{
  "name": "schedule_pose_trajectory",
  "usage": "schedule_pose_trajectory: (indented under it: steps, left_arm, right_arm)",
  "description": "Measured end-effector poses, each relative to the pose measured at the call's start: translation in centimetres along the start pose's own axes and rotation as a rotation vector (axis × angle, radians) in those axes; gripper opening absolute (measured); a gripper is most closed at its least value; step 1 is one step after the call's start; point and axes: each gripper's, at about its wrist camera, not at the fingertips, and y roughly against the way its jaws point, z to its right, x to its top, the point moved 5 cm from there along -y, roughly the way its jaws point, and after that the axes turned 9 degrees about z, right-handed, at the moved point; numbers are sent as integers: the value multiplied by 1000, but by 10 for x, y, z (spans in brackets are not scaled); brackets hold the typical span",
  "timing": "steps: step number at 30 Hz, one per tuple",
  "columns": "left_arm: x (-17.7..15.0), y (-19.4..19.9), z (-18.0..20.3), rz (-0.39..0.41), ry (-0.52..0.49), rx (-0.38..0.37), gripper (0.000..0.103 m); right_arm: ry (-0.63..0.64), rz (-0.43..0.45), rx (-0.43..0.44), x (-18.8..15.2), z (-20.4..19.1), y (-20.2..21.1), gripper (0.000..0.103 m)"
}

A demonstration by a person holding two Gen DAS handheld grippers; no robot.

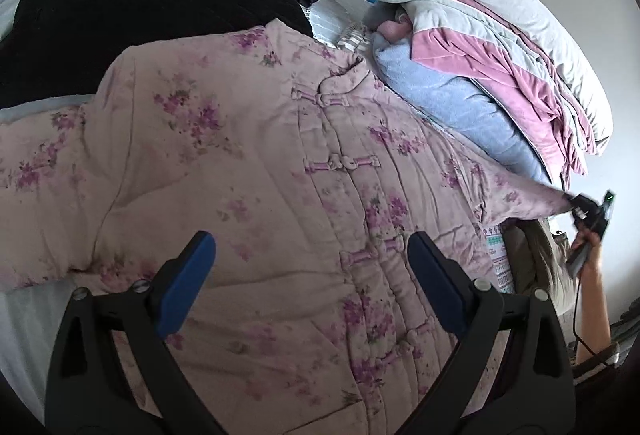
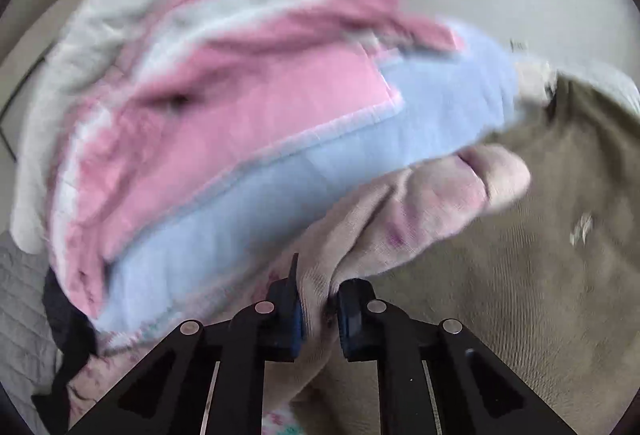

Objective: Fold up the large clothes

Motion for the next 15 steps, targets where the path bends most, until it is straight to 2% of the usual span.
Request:
schedule_pose_trajectory:
  steps: [3,7,11,15]
  left_arm:
    - [2,-4,0,-2,0,-12,96]
    - [5,-7,1,-10,8,-30,96]
    - [14,-4,0,26,13,-49,96]
    - [28,3,-3,85,37,-87,96]
  right_arm:
    - [58,70,106,13,-49,30,13]
    - [143,99,264,12,-127,66,13]
    - [266,92,447,-9,-221,100,13]
    - [359,38,608,-50,-304,123,13]
